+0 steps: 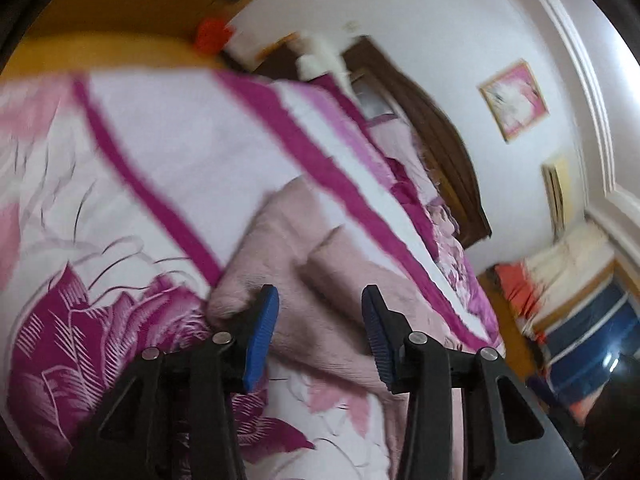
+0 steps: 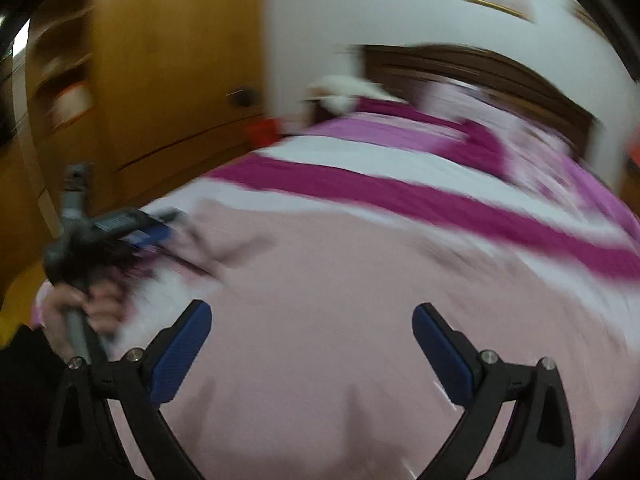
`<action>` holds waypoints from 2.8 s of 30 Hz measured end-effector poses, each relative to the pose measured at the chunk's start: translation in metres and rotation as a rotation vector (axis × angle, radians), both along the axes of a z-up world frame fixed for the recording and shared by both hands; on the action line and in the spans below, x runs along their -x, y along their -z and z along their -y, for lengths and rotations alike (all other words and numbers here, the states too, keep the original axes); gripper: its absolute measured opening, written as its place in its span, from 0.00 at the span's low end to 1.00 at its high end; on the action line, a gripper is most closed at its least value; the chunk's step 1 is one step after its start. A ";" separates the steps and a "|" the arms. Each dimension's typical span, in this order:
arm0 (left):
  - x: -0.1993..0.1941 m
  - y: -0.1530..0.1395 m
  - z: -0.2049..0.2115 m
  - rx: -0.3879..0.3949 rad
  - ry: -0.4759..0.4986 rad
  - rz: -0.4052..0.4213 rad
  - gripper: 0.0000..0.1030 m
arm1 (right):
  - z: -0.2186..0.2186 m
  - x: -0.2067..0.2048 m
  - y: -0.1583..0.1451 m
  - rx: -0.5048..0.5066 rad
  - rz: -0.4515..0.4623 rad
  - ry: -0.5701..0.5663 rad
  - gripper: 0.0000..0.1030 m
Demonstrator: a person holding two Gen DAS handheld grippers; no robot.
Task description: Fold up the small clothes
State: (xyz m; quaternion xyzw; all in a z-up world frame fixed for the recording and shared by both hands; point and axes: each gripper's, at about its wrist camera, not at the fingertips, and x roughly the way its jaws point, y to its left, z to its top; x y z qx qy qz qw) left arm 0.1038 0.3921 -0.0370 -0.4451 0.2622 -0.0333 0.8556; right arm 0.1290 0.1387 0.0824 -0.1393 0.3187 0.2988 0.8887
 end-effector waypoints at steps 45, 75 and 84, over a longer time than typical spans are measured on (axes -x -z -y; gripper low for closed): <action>0.020 0.026 -0.039 0.190 -0.125 0.098 0.12 | -0.193 -0.127 0.048 0.312 -0.413 0.064 0.08; 0.011 -0.012 -0.014 -0.022 0.035 0.140 0.30 | 0.055 -0.129 -0.012 -0.141 -0.302 0.054 0.07; 0.010 -0.034 0.012 -0.149 0.120 0.158 0.30 | 0.115 -0.119 -0.013 -0.196 -0.274 0.081 0.07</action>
